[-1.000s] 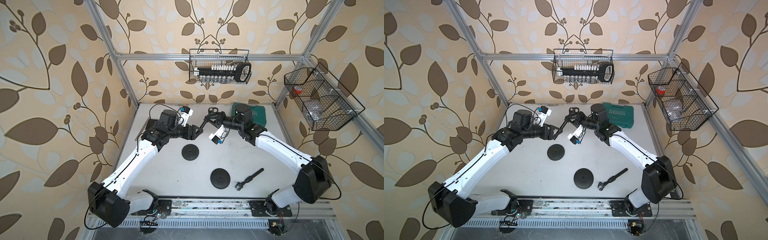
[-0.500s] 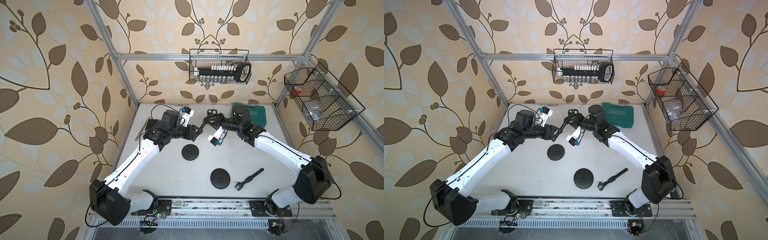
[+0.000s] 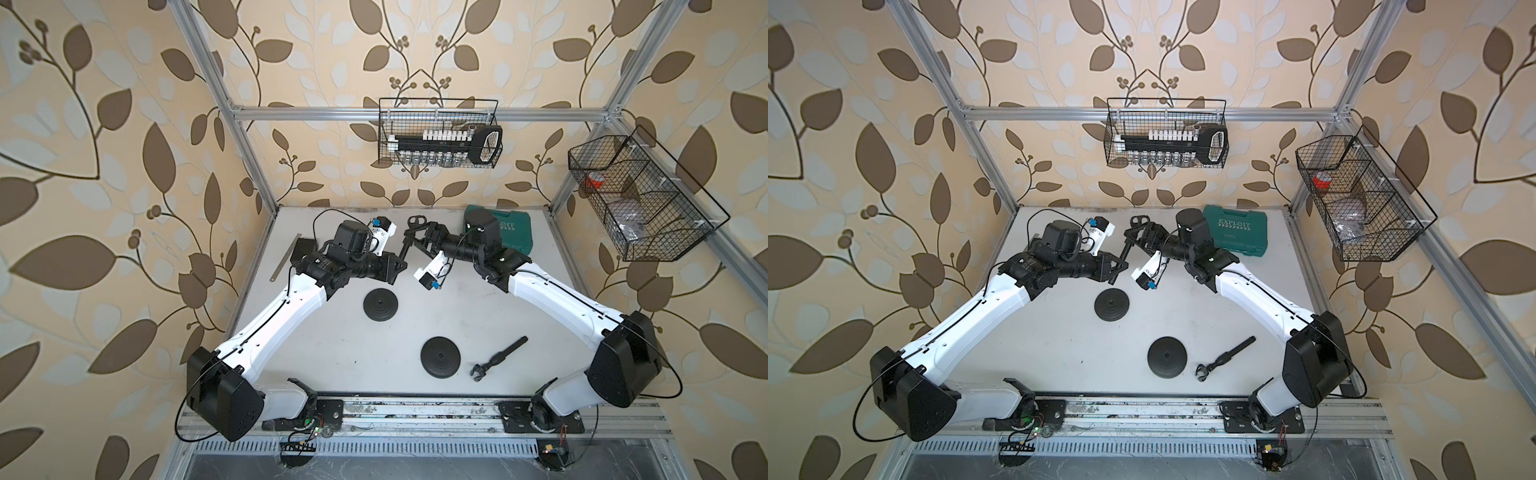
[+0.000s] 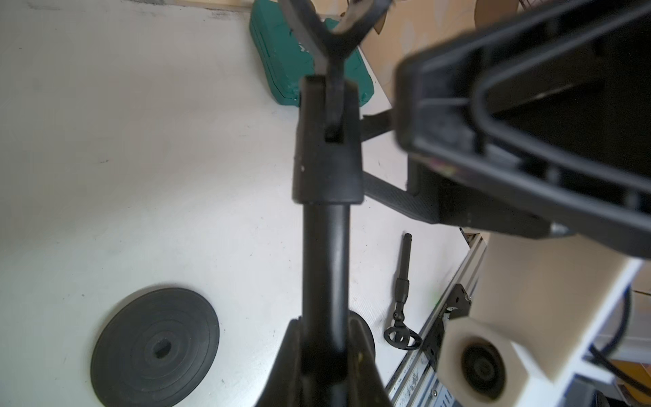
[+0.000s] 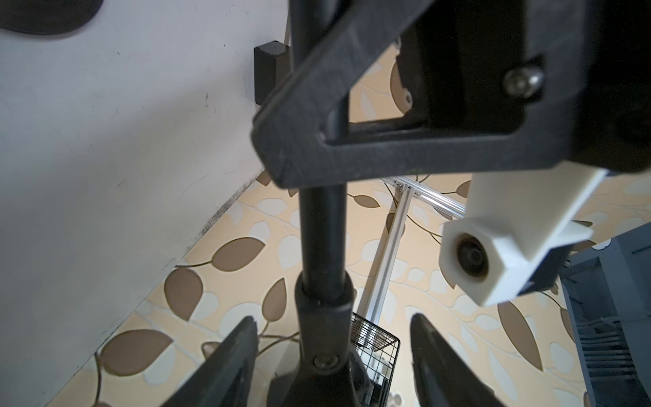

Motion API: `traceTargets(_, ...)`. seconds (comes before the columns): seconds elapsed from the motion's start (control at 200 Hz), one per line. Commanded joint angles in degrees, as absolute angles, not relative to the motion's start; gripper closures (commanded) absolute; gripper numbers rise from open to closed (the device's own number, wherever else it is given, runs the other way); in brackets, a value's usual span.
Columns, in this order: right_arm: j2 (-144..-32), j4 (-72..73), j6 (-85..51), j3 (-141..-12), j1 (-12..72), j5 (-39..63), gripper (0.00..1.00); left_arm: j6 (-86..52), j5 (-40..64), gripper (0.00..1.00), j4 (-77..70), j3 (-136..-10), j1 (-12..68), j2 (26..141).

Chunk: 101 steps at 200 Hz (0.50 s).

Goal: Assemble a microphone stand
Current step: Pick up the microphone stand pole from the center of the board.

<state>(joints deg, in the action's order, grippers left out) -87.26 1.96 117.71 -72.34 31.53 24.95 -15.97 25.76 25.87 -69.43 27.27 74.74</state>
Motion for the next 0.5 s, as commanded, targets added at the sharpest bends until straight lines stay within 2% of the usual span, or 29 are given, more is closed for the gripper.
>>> traceTargets(0.0,-84.7,0.5,106.4,-74.3,32.4,22.3,0.25,-20.0,21.6,1.00,15.8,-69.0,27.0,74.2)
traceTargets(0.15,-82.8,7.2,79.0,-69.2,33.6,20.2,0.25,-23.1,15.5,1.00,6.2,-68.0,27.0,75.6)
traceTargets(0.315,-83.3,8.9,50.8,-67.0,34.7,15.1,0.33,-21.6,12.5,1.00,0.5,-67.2,27.0,76.4)
traceTargets(0.5,-84.7,1.3,18.1,-69.4,34.7,8.5,0.35,-16.2,8.4,1.00,-1.5,-64.8,27.0,75.8)
